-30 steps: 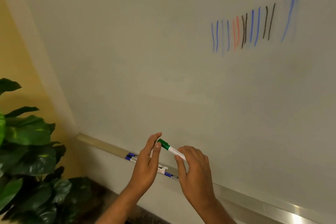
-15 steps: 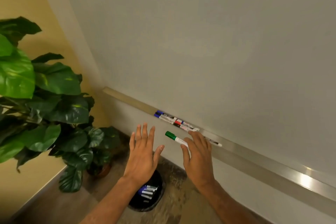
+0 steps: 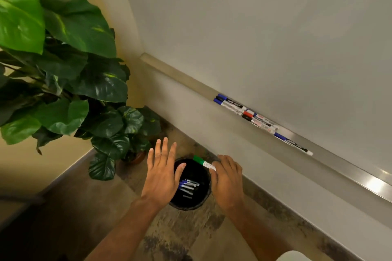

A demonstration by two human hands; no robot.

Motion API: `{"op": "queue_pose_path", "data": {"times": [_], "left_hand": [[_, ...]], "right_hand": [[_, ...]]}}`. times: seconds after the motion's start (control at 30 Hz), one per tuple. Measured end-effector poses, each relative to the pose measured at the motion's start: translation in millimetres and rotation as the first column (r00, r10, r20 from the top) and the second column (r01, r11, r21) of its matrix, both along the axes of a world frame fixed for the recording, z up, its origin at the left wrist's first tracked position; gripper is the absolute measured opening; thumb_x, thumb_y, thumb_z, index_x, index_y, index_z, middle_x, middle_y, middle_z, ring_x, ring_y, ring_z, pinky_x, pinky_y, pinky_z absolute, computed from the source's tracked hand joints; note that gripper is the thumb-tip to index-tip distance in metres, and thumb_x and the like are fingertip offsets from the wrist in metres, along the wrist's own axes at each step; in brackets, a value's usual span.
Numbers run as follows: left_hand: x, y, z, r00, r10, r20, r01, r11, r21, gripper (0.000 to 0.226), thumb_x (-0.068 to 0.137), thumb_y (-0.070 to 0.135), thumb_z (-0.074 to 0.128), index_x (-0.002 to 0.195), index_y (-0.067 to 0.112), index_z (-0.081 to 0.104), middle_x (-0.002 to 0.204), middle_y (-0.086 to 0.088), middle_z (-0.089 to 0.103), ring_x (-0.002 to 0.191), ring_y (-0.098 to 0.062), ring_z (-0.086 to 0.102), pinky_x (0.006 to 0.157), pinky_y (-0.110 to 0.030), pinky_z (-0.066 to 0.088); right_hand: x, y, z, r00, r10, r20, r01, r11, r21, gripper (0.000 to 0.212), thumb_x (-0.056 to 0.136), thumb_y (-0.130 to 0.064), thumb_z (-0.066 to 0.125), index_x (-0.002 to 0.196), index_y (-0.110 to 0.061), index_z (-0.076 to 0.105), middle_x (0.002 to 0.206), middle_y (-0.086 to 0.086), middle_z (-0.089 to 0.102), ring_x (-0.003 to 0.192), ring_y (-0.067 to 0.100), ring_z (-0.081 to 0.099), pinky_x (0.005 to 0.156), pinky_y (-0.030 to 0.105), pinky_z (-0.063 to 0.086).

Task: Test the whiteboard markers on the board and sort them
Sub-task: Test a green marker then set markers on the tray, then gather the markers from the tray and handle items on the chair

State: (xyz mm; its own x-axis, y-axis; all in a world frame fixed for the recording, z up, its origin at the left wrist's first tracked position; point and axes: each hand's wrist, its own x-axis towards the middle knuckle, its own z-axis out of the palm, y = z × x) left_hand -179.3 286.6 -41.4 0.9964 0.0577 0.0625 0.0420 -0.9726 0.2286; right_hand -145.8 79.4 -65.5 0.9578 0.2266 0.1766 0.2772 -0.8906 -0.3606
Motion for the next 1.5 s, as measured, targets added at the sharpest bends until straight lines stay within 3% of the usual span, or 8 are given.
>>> {"op": "queue_pose_path", "data": {"times": [0.13,0.3,0.4,0.53,0.73,0.87,1.03,1.5], "left_hand": [[0.1,13.9,-27.6,0.999,0.021,-0.028,-0.021,1.000,-0.010,0.067,0.107,0.054,0.017,0.162,0.015,0.017,0.171,-0.009,0.001,0.157,-0.023,-0.011,0.126,-0.044,-0.006],[3.4,27.1,-56.4,0.999,0.029,-0.043,-0.029,1.000,0.000,0.066,0.107,0.052,0.019,0.160,0.013,0.026,0.170,-0.013,0.012,0.158,-0.026,0.000,0.125,-0.048,0.004],[3.0,32.7,-69.8,0.998,0.050,-0.048,-0.051,0.999,-0.014,0.067,0.107,0.053,0.015,0.161,0.014,0.023,0.170,-0.011,0.009,0.158,-0.024,-0.005,0.126,-0.047,0.001],[1.8,39.3,-81.7,0.996,0.078,-0.046,-0.079,0.996,-0.031,0.068,0.107,0.055,0.012,0.162,0.015,0.021,0.171,-0.009,0.006,0.158,-0.022,-0.007,0.126,-0.045,-0.001],[-0.7,35.3,-83.1,0.995,0.084,-0.047,-0.086,0.996,-0.039,0.069,0.107,0.055,0.010,0.161,0.014,0.023,0.171,-0.010,0.007,0.158,-0.022,-0.007,0.126,-0.046,-0.001],[2.2,21.3,-72.7,0.996,0.074,-0.042,-0.076,0.996,-0.042,0.068,0.108,0.054,0.014,0.162,0.014,0.020,0.171,-0.009,0.004,0.158,-0.022,-0.009,0.126,-0.046,-0.001],[4.0,-5.7,-41.8,0.999,0.051,-0.018,-0.052,0.998,-0.042,0.070,0.107,0.056,0.010,0.163,0.014,0.010,0.171,-0.009,-0.004,0.157,-0.022,-0.014,0.127,-0.050,0.002],[-11.1,-116.6,68.6,0.994,-0.042,0.100,0.050,0.996,-0.073,0.070,0.108,0.055,0.019,0.163,0.015,0.004,0.170,-0.008,-0.011,0.156,-0.021,-0.018,0.127,-0.052,0.004]], "right_hand": [[0.5,21.3,-32.9,0.999,0.011,-0.045,-0.014,0.998,-0.061,0.043,0.097,-0.031,0.032,0.104,-0.015,0.072,0.123,0.008,0.066,0.119,0.029,0.056,0.100,0.045,0.039],[5.9,46.6,-57.7,0.999,0.022,-0.033,-0.025,0.995,-0.097,0.042,0.094,-0.029,0.035,0.098,-0.015,0.074,0.114,0.008,0.069,0.112,0.030,0.061,0.093,0.044,0.048],[13.6,61.6,-72.0,0.995,0.041,-0.088,-0.051,0.992,-0.118,0.044,0.093,-0.032,0.034,0.104,-0.016,0.073,0.117,0.007,0.068,0.114,0.029,0.060,0.094,0.045,0.047],[23.2,69.4,-91.4,0.987,0.004,-0.159,-0.018,0.996,-0.084,0.048,0.095,-0.045,0.036,0.119,-0.017,0.068,0.123,0.006,0.066,0.119,0.030,0.058,0.096,0.047,0.047],[6.5,47.0,-101.2,0.986,-0.015,-0.165,0.021,0.999,0.032,0.051,0.099,-0.050,0.035,0.122,-0.017,0.065,0.129,0.005,0.063,0.125,0.029,0.052,0.105,0.043,0.033],[-3.7,31.2,-85.5,0.993,-0.040,-0.108,0.049,0.995,0.081,0.045,0.098,-0.045,0.043,0.122,-0.014,0.065,0.131,0.007,0.063,0.128,0.029,0.051,0.108,0.038,0.024],[-11.0,12.3,-46.8,1.000,-0.026,0.012,0.024,0.989,0.143,0.042,0.098,-0.038,0.053,0.131,-0.014,0.060,0.142,0.005,0.055,0.139,0.024,0.040,0.115,0.043,0.026],[-32.5,-75.4,86.5,0.984,-0.091,0.154,0.066,0.985,0.158,0.053,0.102,-0.048,0.040,0.144,-0.016,0.045,0.157,0.003,0.034,0.150,0.019,0.018,0.121,0.047,0.015]]}}
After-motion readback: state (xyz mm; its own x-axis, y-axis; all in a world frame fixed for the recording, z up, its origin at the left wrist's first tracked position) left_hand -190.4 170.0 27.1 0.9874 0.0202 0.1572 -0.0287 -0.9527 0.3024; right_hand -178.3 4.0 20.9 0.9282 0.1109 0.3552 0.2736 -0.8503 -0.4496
